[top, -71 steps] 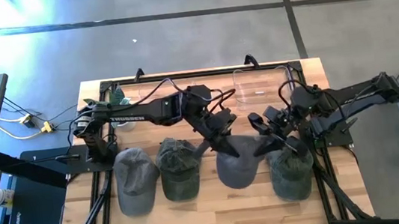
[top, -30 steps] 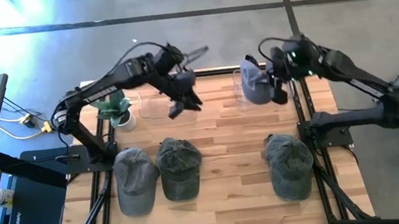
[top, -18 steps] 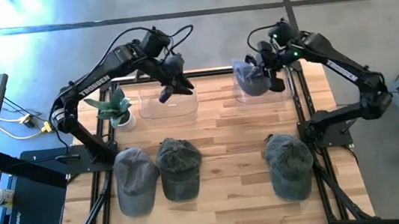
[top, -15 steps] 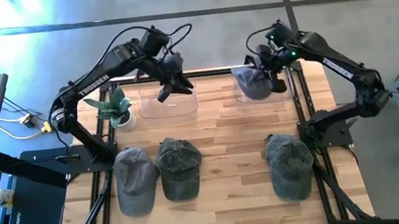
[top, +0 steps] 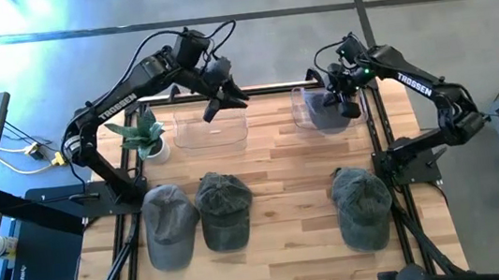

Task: Pick & Place hat
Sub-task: Put the right gray cap into the right transparent bin

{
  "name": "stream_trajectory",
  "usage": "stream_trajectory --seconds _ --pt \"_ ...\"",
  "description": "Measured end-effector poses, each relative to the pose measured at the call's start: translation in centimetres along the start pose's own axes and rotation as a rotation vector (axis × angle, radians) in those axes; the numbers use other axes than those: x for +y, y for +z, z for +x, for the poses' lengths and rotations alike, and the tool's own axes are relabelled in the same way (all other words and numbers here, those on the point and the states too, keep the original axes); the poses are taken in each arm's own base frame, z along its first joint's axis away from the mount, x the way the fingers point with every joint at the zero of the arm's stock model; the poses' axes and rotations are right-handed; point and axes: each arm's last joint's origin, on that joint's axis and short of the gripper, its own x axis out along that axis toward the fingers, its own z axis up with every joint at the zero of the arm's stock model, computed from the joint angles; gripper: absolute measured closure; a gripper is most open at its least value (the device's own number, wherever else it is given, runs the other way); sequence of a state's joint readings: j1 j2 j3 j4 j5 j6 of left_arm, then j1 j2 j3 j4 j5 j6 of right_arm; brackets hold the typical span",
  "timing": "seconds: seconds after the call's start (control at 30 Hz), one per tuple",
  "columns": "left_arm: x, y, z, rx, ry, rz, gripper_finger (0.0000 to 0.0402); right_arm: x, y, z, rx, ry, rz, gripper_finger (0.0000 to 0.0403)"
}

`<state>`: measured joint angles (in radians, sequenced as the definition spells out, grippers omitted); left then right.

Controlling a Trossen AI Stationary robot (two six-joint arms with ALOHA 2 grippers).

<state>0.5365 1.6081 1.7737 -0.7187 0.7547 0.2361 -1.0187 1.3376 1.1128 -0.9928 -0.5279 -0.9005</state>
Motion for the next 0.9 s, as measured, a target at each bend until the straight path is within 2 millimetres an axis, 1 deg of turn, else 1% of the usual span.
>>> stream_trajectory --seconds 0.1,0.17,0.27,0.43,0.53,0.67,0.8,0.9 --pt "0.10 0.43 -0.01 -0.035 0.008 0.019 0.0287 -0.16 -0.18 0.11 0.000 -0.013 0.000 0.0365" --pt "0.13 0.64 -0.02 -0.053 0.011 0.029 0.0287 -0.36 -0.22 0.07 0.012 -0.041 -0.005 0.0346" --pt "0.15 0.77 -0.03 -0.063 0.011 0.028 0.0287 -0.59 -0.33 0.04 0.059 -0.091 -0.012 0.0306" --pt "0.16 0.76 -0.01 -0.063 0.010 0.018 0.0287 -0.58 -0.37 0.02 0.072 -0.095 -0.027 0.0235" --pt "0.16 0.76 -0.01 -0.063 0.010 0.003 0.0287 -0.52 -0.40 0.02 0.074 -0.090 -0.003 0.0211" --pt "0.17 0.76 0.00 -0.063 0.010 -0.001 0.0287 -0.36 -0.54 0.02 0.090 -0.081 0.055 0.0205" --pt "0.17 0.76 0.00 -0.063 0.009 -0.003 0.0287 -0.35 -0.50 -0.10 0.095 -0.087 0.114 0.0216" --pt "0.17 0.76 0.00 -0.063 0.009 -0.004 0.0287 -0.50 0.15 -0.76 0.077 -0.103 0.103 0.0228"
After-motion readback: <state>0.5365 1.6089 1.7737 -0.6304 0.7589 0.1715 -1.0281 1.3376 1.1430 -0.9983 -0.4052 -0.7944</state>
